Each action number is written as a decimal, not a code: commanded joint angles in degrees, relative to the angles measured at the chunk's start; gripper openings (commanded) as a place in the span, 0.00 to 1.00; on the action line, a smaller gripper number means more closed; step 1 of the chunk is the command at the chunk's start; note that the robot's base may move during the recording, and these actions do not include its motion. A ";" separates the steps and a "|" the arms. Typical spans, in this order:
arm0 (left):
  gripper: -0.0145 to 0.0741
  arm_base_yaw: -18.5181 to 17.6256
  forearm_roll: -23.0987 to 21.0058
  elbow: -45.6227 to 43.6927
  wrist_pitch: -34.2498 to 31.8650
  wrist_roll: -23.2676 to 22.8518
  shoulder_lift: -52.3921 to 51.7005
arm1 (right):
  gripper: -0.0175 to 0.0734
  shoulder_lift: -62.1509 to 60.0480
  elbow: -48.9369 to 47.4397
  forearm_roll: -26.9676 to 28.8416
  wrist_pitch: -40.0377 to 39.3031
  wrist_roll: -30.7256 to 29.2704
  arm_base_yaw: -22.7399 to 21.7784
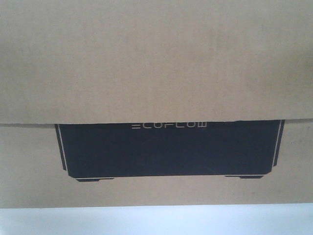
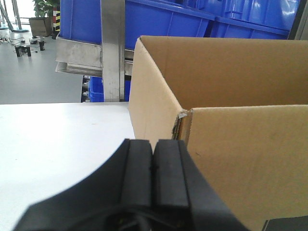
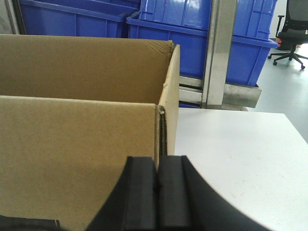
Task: Grab box from left shelf to table start
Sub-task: 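Open both grippers and release the box walls, then withdraw both grippers away from the box on the table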
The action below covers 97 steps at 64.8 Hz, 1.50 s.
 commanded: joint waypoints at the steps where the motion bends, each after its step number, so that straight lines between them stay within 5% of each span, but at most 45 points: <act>1: 0.06 -0.47 0.40 -1.67 -5.46 -0.08 0.51 | 0.25 0.61 -1.63 0.00 -4.57 -0.49 -0.03; 28: 0.06 -0.47 0.40 -1.67 -5.46 -0.08 0.51 | 0.25 0.61 1.94 -0.22 -6.35 -0.49 -0.03; 50: 0.06 -0.47 0.40 -1.67 -5.46 -0.08 0.51 | 0.25 0.61 18.23 -3.53 -38.36 0.15 -0.03; 59: 0.06 -0.47 0.40 -1.67 -5.35 -0.08 0.51 | 0.25 -2.14 17.87 -9.57 -33.47 4.15 -0.03; 70: 0.06 -0.47 0.40 -1.67 -5.35 -0.08 0.51 | 0.25 -3.71 17.87 -10.09 -25.10 10.21 -0.03; 97: 0.06 -0.47 0.40 -1.67 -5.26 -0.08 0.51 | 0.25 -3.71 17.87 -10.16 -27.76 10.15 -0.03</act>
